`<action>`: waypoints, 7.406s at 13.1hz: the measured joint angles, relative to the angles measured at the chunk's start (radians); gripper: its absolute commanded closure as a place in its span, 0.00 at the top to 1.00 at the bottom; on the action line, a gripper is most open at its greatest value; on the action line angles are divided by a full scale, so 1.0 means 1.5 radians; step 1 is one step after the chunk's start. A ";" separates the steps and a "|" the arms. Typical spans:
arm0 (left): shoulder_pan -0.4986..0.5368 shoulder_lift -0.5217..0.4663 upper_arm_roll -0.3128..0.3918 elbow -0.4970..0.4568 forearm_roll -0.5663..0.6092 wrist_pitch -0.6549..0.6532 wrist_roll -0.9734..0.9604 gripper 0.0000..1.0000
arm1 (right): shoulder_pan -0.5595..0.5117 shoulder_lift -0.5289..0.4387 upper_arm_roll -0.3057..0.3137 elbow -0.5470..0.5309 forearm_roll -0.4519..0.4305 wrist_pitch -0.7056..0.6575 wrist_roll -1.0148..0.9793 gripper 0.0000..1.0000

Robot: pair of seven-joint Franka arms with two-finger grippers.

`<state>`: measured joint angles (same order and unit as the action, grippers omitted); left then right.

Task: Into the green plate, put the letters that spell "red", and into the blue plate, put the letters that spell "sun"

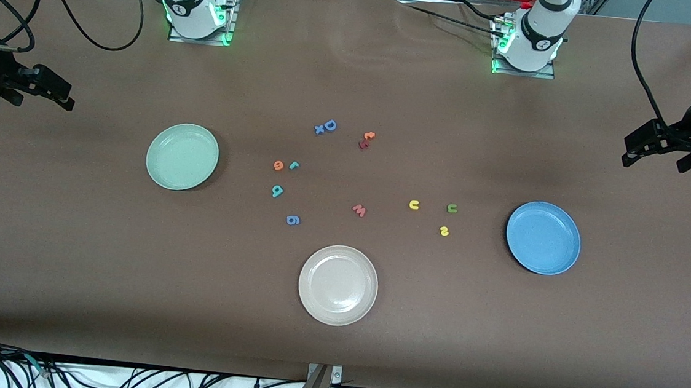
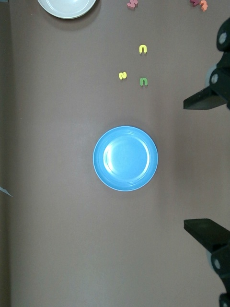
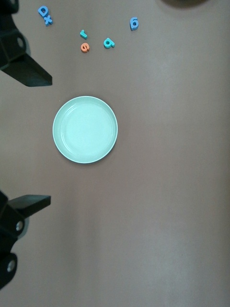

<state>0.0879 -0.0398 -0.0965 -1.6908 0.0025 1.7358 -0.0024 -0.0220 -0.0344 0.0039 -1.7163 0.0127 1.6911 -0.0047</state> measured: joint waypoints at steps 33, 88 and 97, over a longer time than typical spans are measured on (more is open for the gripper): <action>-0.002 0.000 -0.002 0.000 0.000 0.000 0.000 1.00 | 0.000 0.000 0.000 0.000 0.000 0.000 0.000 1.00; -0.138 0.351 -0.130 -0.253 0.131 0.508 -0.404 0.83 | 0.117 0.110 0.011 -0.004 0.014 -0.017 0.010 1.00; -0.139 0.384 -0.114 -0.253 0.131 0.518 -0.404 0.68 | 0.254 0.271 0.013 -0.008 0.057 0.184 0.345 0.99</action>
<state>-0.1201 0.5363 -0.2679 -2.0702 0.1994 2.5133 -0.6091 0.3597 0.3728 0.0228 -1.7280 0.0983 1.9664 0.5136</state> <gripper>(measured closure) 0.313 0.000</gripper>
